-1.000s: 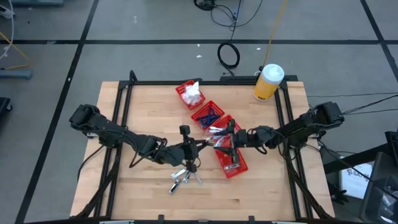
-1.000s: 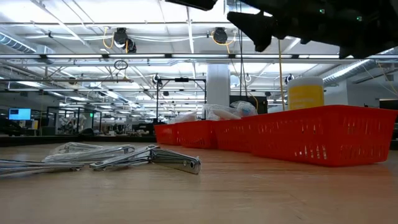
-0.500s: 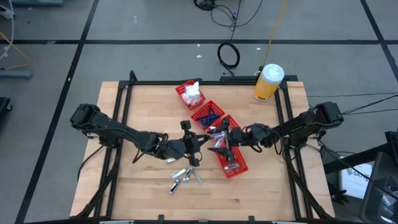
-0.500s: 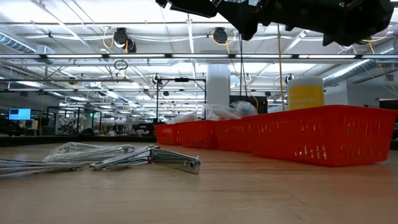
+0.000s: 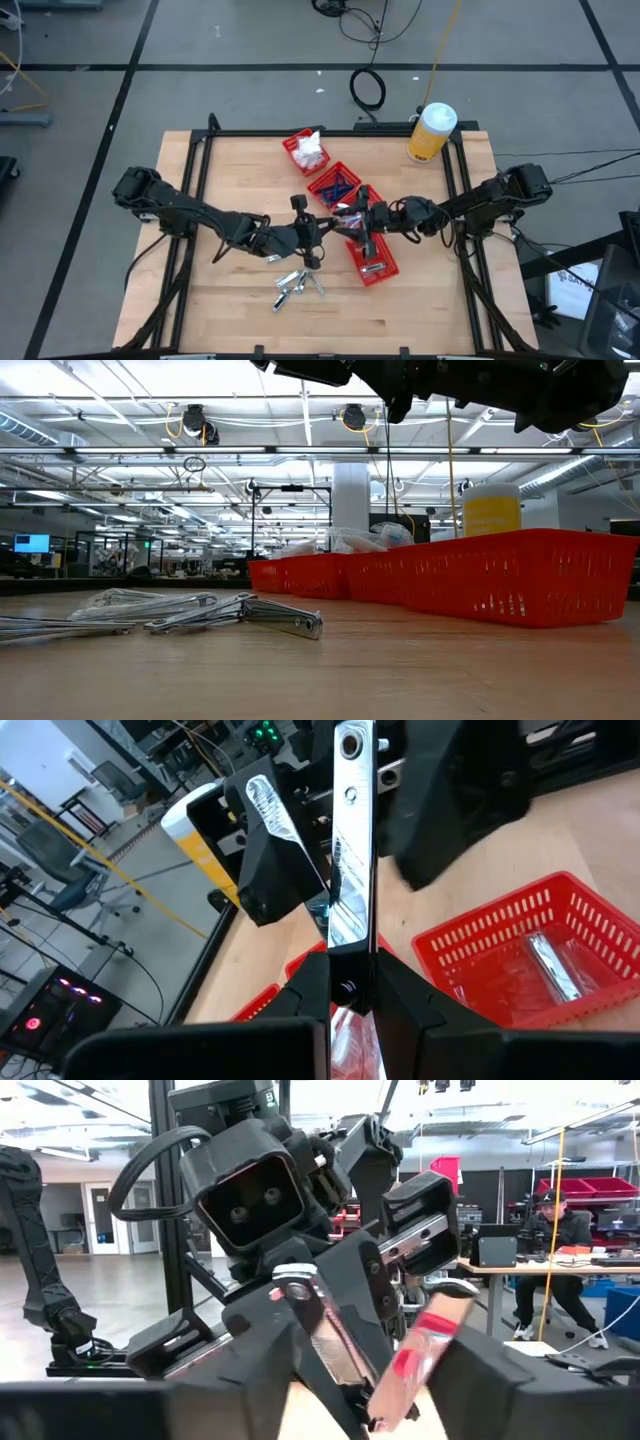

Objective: Pick & Place Travel size toiletries
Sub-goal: Put the nail cutter into the bottom red bin

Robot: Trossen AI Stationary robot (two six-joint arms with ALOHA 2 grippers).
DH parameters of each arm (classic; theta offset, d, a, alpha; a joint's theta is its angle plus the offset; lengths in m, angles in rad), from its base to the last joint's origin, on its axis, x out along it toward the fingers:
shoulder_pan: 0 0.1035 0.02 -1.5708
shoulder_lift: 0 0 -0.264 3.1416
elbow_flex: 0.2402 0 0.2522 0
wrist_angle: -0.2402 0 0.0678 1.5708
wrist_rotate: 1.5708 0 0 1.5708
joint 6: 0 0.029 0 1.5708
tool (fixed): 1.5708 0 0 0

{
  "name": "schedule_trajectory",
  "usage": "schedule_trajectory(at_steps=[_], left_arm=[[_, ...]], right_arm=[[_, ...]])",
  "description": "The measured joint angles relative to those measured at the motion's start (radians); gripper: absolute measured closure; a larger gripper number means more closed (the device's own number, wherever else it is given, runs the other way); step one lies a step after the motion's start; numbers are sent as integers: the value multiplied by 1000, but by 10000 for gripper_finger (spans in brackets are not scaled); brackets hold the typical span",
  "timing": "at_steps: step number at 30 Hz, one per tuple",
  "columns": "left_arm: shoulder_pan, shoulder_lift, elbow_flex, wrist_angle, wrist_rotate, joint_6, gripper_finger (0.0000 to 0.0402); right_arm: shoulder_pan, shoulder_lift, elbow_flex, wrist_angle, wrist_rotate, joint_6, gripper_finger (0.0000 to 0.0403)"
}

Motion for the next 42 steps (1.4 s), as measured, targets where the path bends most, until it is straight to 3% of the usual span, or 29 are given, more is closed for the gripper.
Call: schedule_trajectory(at_steps=[7, 11, 26, 31, 36, 42], left_arm=[[0, 0, 0, 15, 1, 7, 369], [3, -1, 0, 14, 35, -20, 369], [27, -1, 0, 22, 131, -266, 287], [4, -1, 0, 38, 191, -281, 281], [-29, -1, 0, 25, 189, -276, 280], [-57, -1, 0, -114, 222, -303, 280]], right_arm=[[0, 0, 0, 17, -1, -10, 313], [0, 0, 0, 15, -3, -23, 347], [1, 0, 0, 16, -6, -22, 393], [3, -7, 0, 10, -20, -34, 396], [3, -43, 0, -32, -29, -46, 397], [11, -145, 0, -221, 3, -56, 397]])
